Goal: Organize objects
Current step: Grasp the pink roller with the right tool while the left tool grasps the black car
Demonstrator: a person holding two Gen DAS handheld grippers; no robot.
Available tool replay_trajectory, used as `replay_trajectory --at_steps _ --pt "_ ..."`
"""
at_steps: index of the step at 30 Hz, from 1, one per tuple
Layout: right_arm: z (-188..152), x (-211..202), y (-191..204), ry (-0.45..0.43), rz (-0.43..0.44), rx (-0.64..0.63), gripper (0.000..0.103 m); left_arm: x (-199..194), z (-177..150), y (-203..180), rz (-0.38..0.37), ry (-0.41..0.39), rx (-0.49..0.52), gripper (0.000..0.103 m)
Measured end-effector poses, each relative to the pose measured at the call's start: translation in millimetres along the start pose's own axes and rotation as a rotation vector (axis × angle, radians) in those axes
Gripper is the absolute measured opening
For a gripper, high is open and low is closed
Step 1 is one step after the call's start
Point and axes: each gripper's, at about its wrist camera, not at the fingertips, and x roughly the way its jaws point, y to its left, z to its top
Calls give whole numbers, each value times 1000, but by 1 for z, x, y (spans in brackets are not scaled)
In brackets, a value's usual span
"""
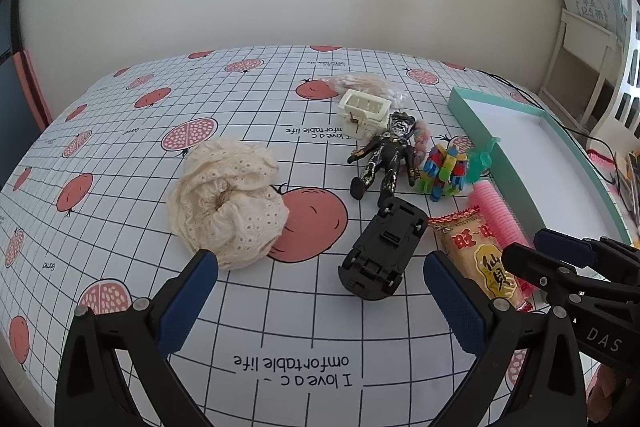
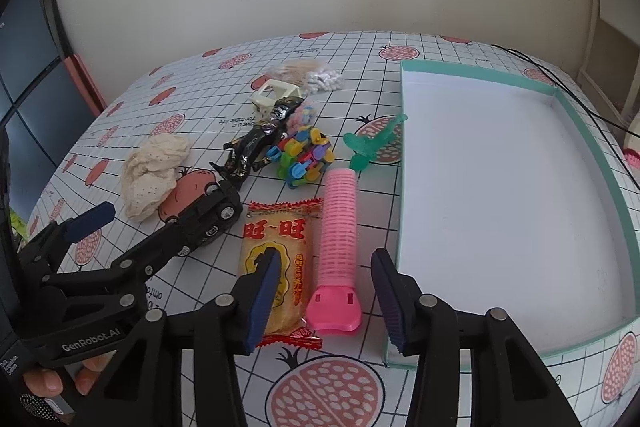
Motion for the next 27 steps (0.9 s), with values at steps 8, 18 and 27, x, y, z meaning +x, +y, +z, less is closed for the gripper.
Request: replay_trajectory --at_steps 8,18,27 --pt "0 2 3 10 -32 -27 37 6 4 -12 2 4 43 93" --pt "-3 5 11 37 -53 -56 29 16 6 -23 -26 37 81 75" --pt "-4 8 17 47 -62 -68 29 22 4 -26 -79 63 96 52"
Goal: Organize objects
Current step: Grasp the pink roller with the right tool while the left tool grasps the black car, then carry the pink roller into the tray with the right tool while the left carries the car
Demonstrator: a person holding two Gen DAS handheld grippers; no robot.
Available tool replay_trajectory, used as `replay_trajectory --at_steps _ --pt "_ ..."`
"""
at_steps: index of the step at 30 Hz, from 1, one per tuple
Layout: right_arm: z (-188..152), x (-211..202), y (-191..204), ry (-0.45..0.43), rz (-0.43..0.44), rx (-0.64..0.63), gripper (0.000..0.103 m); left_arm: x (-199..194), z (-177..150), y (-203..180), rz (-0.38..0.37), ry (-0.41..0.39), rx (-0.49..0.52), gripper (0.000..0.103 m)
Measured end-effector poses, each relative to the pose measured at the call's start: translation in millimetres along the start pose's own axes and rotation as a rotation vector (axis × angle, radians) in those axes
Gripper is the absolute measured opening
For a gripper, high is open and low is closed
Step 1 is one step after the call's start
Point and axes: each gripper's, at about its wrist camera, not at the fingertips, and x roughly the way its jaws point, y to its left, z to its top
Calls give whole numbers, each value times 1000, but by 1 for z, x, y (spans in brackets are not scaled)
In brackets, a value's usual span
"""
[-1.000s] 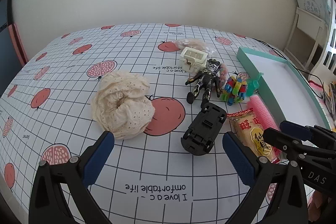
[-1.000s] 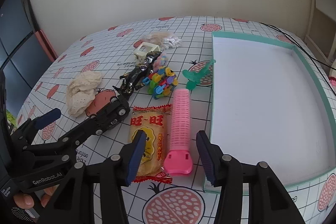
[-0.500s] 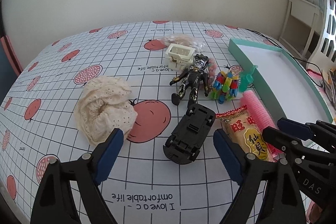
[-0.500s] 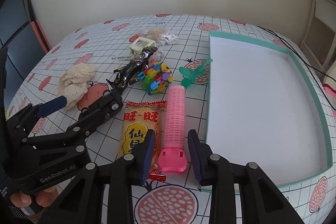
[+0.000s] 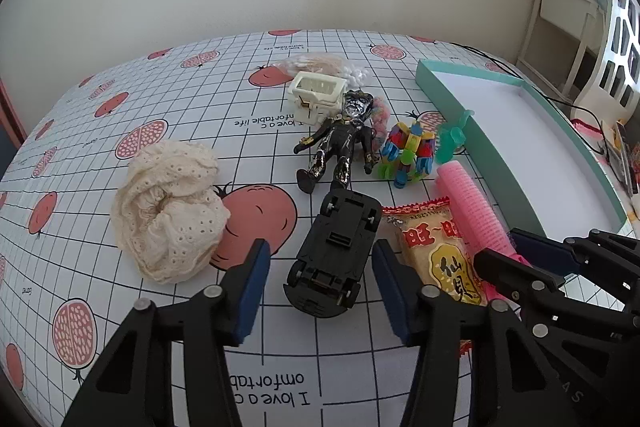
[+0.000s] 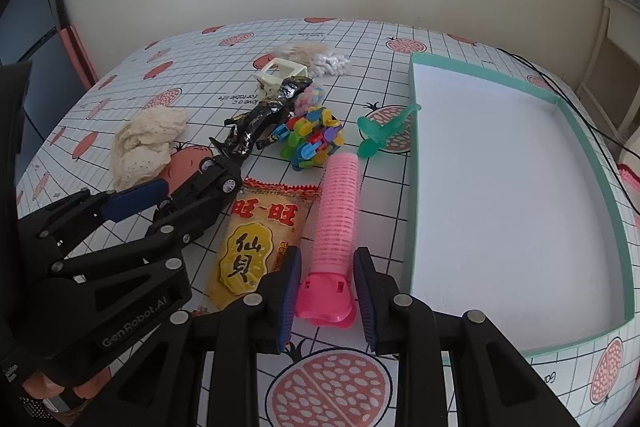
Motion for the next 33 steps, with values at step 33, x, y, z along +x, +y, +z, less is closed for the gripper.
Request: replay_trajectory --at_steps 33 --pt "9 -27 -10 -114 31 51 29 -28 14 2 -40 -51 -8 36"
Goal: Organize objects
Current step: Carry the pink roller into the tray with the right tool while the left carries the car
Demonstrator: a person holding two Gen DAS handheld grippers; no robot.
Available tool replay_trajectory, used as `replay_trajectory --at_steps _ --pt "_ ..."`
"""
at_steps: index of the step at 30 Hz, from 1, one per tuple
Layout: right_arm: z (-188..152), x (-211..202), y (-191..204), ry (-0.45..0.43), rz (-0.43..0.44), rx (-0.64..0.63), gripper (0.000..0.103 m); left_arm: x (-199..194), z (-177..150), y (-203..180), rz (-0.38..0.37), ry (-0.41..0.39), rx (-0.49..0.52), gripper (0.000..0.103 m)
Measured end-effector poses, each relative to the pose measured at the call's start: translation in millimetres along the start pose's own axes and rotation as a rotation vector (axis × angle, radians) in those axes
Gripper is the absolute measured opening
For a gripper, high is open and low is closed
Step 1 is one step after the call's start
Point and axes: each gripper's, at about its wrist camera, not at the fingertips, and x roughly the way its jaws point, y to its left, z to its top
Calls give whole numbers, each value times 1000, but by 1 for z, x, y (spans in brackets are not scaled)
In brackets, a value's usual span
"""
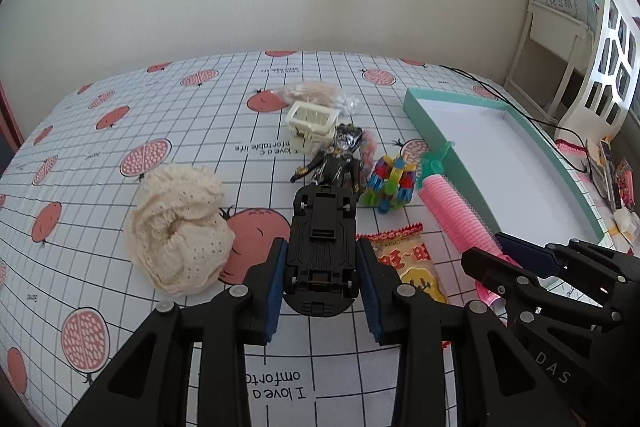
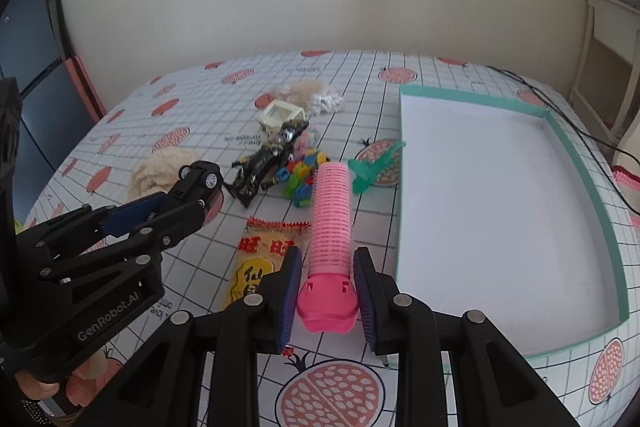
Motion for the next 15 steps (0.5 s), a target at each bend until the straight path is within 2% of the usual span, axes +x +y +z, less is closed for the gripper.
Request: replay_trajectory --at_steps 10,15 --pt "7 -24 -28 -72 -23 61 29 -18 17 -32 1 -11 59 36" --pt "8 -30 -57 -93 -103 113 29 -18 29 -55 -17 -1 95 36"
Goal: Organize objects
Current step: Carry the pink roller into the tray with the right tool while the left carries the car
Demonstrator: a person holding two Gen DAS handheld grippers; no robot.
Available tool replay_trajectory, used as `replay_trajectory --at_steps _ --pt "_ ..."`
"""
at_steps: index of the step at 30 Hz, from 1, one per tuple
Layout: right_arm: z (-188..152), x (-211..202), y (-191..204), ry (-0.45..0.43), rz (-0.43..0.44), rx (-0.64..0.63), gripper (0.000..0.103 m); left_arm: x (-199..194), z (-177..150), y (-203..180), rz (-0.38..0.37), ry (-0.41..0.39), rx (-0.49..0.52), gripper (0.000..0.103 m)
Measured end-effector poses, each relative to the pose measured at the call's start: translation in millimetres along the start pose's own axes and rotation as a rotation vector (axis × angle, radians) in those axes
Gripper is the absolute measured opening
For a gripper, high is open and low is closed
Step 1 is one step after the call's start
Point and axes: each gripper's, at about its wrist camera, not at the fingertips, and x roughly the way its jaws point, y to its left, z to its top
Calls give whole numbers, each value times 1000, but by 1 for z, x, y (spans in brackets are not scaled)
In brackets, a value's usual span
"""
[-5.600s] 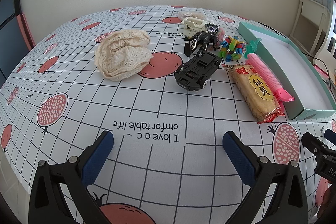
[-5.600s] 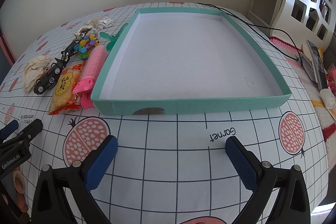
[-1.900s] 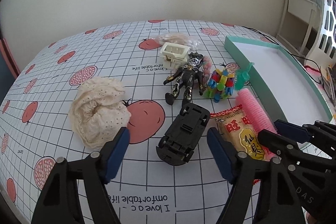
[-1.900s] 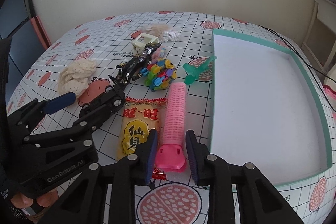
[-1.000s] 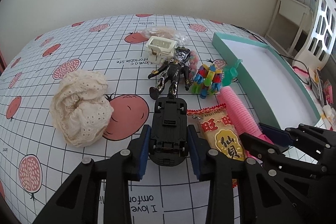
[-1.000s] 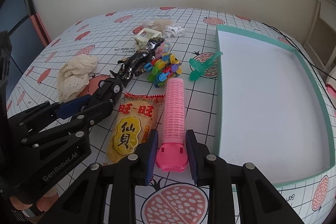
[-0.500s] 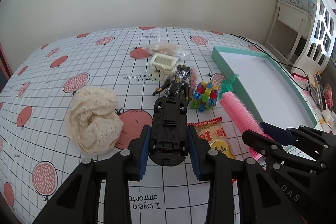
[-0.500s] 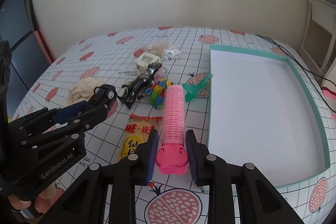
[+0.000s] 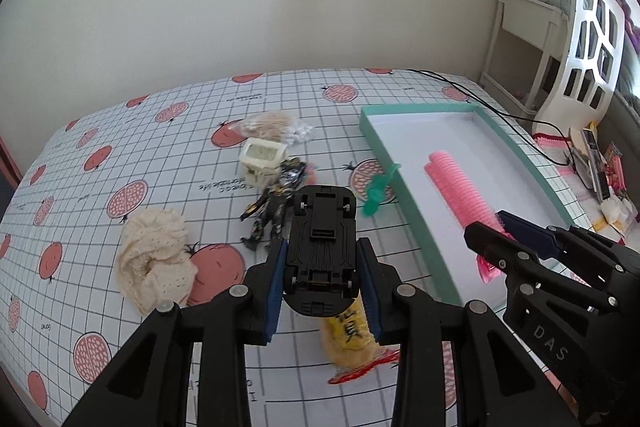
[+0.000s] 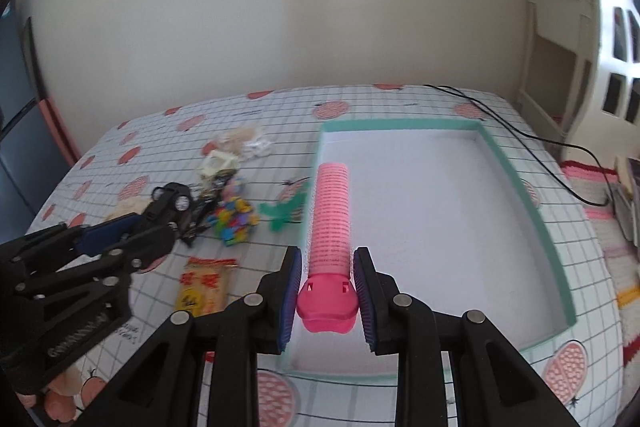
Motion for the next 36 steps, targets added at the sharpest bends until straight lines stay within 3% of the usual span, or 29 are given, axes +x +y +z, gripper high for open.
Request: replay_trajectory --at_steps 16,26,36 --pt "3 -21 -95 -57 -132 184 29 17 40 -79 -79 59 87 36" --pt "4 -28 -115 -78 -156 211 29 34 56 -116 -102 90 113 36" --pt "-5 -3 -117 28 -170 203 29 66 36 -130 -78 153 116 36"
